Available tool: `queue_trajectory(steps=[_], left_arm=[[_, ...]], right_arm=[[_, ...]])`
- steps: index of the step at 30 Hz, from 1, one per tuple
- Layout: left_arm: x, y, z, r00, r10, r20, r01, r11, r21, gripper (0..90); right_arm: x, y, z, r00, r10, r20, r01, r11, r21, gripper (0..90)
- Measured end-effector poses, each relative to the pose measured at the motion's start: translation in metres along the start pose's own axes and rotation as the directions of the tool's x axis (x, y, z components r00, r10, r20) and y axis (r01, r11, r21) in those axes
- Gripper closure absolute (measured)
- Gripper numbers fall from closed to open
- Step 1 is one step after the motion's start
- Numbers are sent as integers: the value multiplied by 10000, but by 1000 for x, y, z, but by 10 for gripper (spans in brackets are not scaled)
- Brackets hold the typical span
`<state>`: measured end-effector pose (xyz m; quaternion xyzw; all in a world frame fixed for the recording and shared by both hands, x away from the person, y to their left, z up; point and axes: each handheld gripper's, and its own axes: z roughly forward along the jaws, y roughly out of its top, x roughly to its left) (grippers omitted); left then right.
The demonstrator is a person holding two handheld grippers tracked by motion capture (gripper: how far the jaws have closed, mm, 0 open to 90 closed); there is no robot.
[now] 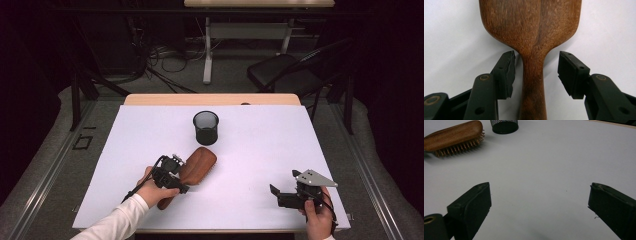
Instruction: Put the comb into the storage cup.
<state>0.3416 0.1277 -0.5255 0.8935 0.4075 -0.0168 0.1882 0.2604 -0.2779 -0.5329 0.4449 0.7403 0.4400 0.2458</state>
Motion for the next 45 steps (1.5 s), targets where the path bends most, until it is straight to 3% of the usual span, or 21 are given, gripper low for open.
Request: queue_trajectory(steps=[6,28,45], left_arm=[[-1,0,2,9996,195,-189,-194,9998,96,536],[0,-3,3,9996,-62,-287,61,10000,-24,706],[-2,-4,3,9991,-51,-417,48,10000,-53,725]], right_arm=[[0,0,0,10000,-34,-8,34,10000,18,44],[0,0,0,10000,-66,0,66,10000,53,44],[0,0,0,10000,-76,7,76,10000,30,44]])
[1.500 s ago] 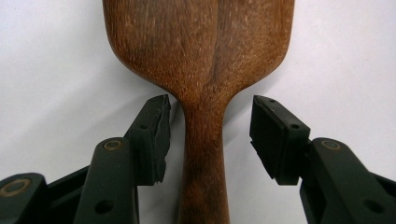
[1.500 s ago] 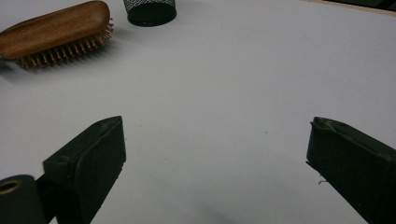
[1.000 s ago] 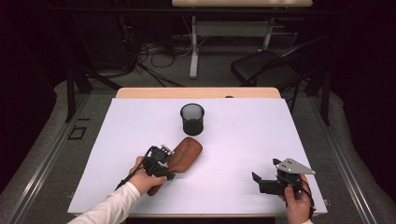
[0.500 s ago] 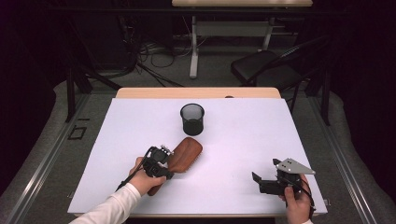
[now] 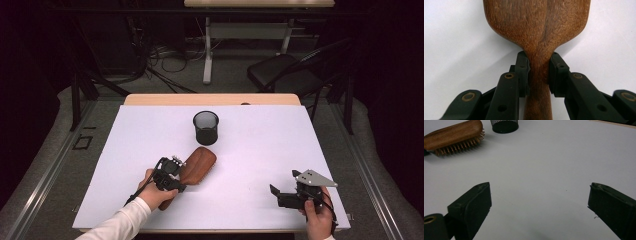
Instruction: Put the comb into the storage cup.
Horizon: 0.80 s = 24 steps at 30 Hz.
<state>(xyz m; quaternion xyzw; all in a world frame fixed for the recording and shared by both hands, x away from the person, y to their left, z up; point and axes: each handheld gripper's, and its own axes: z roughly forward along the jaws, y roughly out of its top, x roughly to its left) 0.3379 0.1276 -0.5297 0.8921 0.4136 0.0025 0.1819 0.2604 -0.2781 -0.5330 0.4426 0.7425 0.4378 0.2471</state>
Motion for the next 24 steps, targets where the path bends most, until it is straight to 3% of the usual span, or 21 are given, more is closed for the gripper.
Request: queue_trajectory(steps=[24], left_arm=[[1,-2,-1,9999,5,152,-2,9998,-194,728]], right_arm=[[0,0,0,10000,-42,20,42,10000,32,45]])
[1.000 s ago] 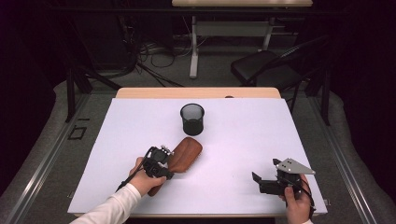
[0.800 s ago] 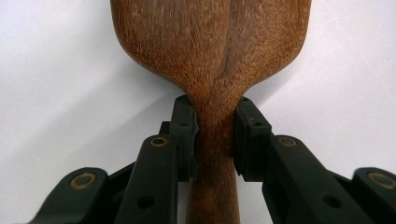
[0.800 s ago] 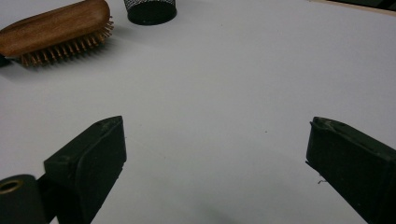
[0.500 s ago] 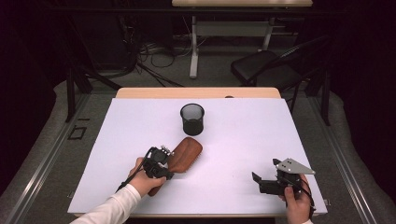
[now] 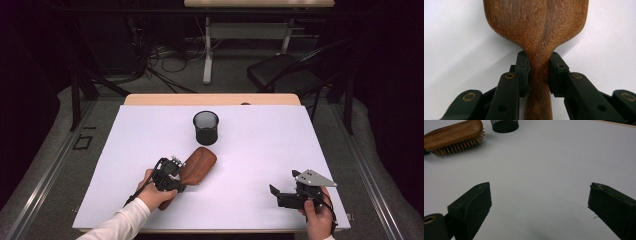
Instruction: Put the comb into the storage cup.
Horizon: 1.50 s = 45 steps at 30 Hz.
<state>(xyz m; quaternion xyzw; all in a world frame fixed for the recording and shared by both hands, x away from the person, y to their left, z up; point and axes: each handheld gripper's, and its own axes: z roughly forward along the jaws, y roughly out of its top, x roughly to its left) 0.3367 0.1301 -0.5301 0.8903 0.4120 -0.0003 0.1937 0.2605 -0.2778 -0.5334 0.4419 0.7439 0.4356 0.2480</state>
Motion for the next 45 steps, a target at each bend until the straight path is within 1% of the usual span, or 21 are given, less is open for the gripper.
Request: queue_trajectory(steps=[6,10,12,14,15,18,26,32,40,45], left_arm=[[0,-2,-1,9999,99,-50,-100,9998,-186,729],[1,-4,-2,10000,35,53,-33,9992,-403,729],[1,-5,-2,9999,86,71,-82,9990,-449,730],[1,-6,-2,9999,-15,142,24,9983,-585,730],[2,-7,-2,9999,36,142,-28,9984,-570,730],[3,-8,-2,9996,-40,283,59,9978,-662,730],[6,-10,-8,9991,-185,392,221,9952,-957,730],[9,-9,-18,9979,-369,535,438,9900,-1340,730],[10,-8,-30,9972,-388,632,498,9821,-1815,730],[10,-7,-39,9973,-398,609,523,9742,-2195,730]], right_arm=[[0,0,0,10000,27,-11,-27,10000,0,45],[0,0,0,10000,30,-12,-30,10000,20,45],[0,0,0,10000,32,-16,-32,10000,5,45],[0,0,1,10000,48,-28,-48,10000,9,45],[1,0,1,10000,46,-30,-46,10000,16,45],[1,0,1,10000,37,-23,-37,10000,22,45],[1,0,1,10000,36,-22,-36,10000,17,45],[1,0,1,10000,40,-44,-40,10000,10,45],[1,0,1,10000,32,-41,-32,10000,58,45],[1,0,2,10000,32,-39,-32,10000,31,45]])
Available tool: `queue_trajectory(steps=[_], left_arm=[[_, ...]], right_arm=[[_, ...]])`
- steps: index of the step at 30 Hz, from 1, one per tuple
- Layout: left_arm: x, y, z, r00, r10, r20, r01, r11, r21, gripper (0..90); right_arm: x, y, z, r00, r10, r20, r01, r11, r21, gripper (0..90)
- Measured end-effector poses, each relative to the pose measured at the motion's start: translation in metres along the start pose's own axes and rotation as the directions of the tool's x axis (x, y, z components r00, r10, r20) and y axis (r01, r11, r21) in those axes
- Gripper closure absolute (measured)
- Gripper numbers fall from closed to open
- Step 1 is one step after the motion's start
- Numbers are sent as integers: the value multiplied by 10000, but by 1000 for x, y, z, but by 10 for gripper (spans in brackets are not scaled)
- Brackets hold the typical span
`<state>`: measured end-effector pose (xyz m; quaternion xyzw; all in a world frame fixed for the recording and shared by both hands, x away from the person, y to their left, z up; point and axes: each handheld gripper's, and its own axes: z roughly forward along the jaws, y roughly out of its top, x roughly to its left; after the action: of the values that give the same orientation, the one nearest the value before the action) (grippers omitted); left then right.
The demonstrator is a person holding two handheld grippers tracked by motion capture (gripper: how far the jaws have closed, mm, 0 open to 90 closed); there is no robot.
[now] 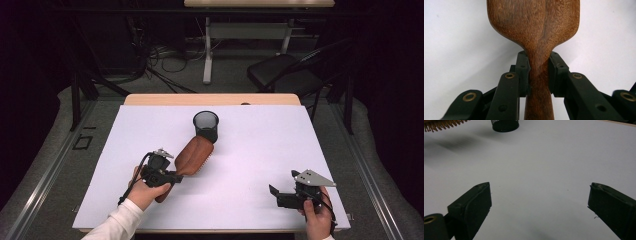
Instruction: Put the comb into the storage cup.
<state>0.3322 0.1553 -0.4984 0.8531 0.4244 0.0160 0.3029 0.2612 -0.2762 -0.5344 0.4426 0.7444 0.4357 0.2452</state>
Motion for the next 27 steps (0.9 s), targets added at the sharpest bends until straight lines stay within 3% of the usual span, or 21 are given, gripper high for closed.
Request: queue_trajectory(steps=[7,12,27], left_arm=[[0,6,-11,10000,-48,49,50,9985,-541,730],[-2,12,-19,9999,124,-30,-126,9959,-896,729],[-8,23,-31,9998,153,155,-122,9826,-1854,729]], right_arm=[[0,0,0,10000,-20,33,20,10000,15,45],[0,0,0,10000,6,5,-6,10000,-10,45],[0,0,0,10000,0,14,0,10000,-2,45]])
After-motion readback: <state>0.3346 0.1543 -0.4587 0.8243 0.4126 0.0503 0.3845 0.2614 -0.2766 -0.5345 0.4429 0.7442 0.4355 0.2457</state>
